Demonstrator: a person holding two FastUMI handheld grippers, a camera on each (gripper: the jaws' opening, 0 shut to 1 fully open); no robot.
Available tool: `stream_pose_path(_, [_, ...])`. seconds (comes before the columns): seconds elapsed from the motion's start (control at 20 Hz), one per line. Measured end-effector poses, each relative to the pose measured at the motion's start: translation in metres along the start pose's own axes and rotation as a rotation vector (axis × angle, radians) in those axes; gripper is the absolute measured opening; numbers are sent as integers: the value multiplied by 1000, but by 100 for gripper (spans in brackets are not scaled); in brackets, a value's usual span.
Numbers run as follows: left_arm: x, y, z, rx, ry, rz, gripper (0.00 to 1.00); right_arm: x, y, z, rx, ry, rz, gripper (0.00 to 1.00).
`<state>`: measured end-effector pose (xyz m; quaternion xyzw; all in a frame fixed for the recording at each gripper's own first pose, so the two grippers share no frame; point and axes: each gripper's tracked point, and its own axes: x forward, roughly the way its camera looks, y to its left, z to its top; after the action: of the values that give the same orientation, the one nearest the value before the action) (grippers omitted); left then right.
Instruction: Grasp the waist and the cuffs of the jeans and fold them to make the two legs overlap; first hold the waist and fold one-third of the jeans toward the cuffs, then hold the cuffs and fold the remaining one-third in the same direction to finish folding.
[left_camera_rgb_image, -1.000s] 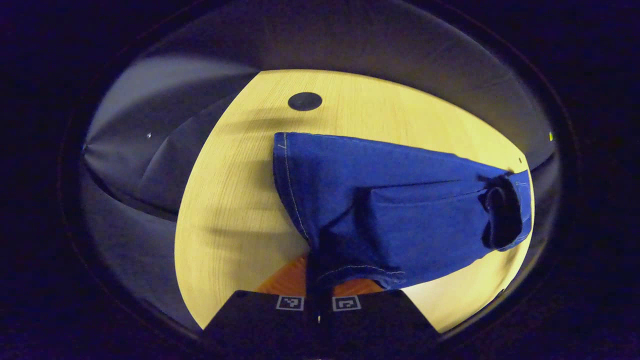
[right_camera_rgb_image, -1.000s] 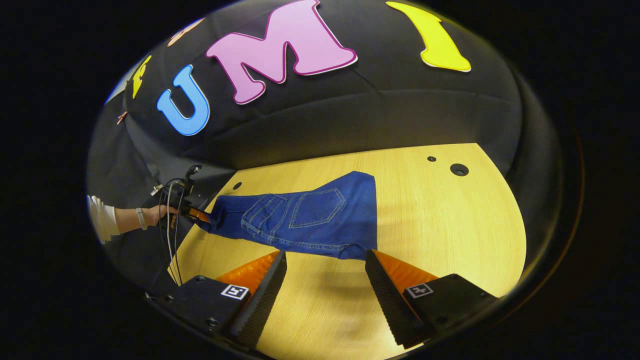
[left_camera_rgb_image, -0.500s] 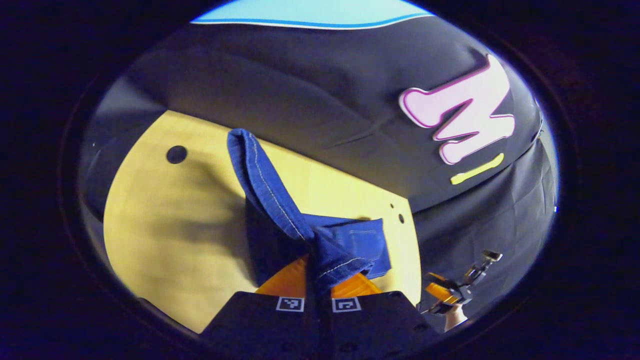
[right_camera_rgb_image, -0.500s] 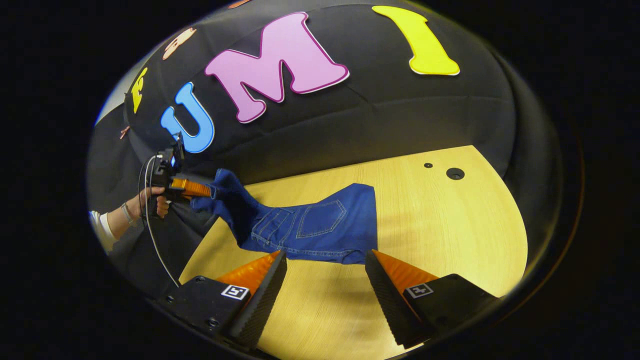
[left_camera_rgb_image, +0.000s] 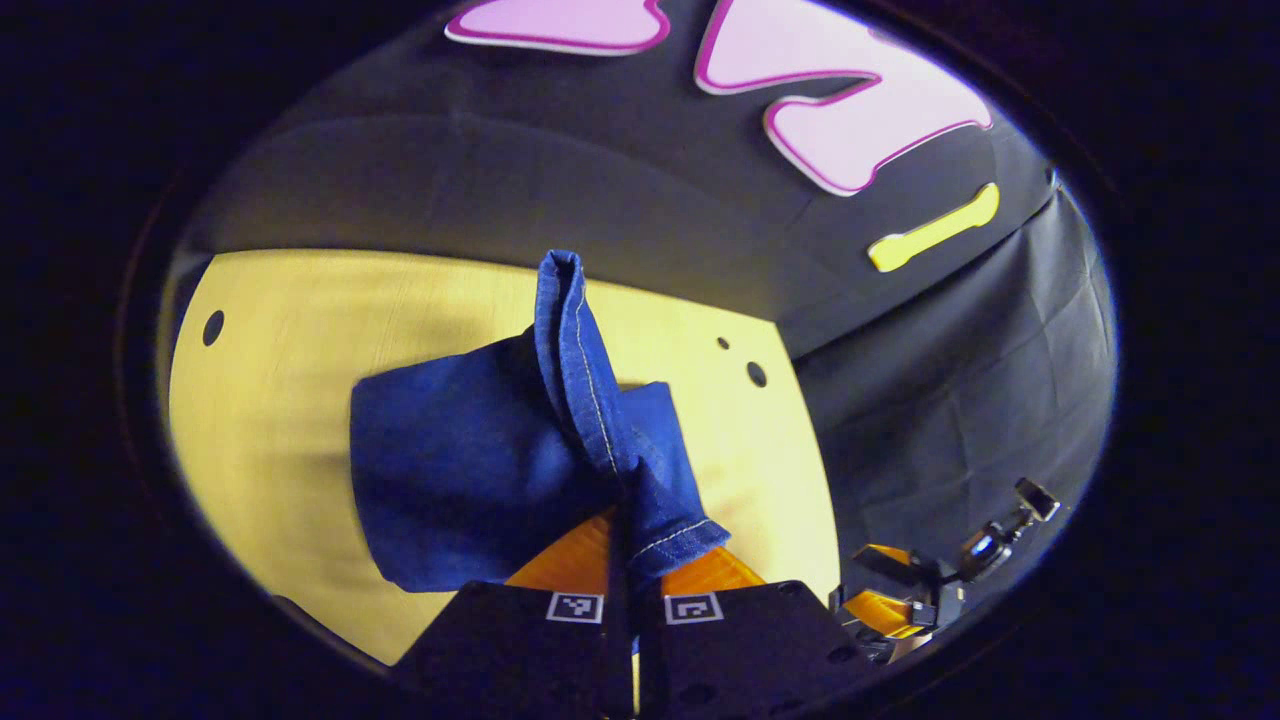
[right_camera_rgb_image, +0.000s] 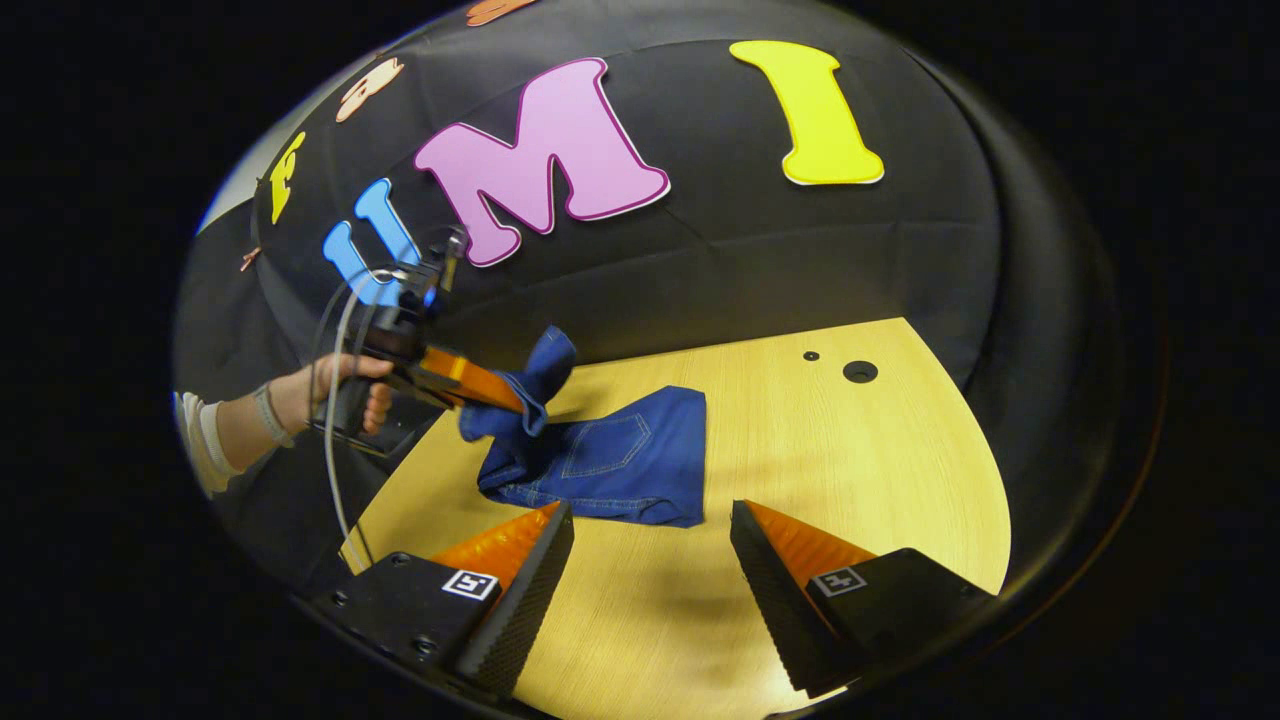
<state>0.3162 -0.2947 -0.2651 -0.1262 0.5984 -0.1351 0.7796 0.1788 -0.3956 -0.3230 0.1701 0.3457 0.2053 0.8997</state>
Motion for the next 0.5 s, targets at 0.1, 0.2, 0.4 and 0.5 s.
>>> stream_pose_path(0.1, [37,4,-48,-48,145,56,11,-1,-1,-2,-20,5,10,97])
stream_pose_path(0.2, [62,12,-71,-39,196,111,15,0,3,-1,-29,15,36,97])
stream_pose_path(0.4, [72,5,-71,-39,125,132,58,4,15,15,-5,-1,103,97])
stream_pose_path(0.5, [59,4,-59,-35,39,147,72,6,13,26,-57,-22,96,97])
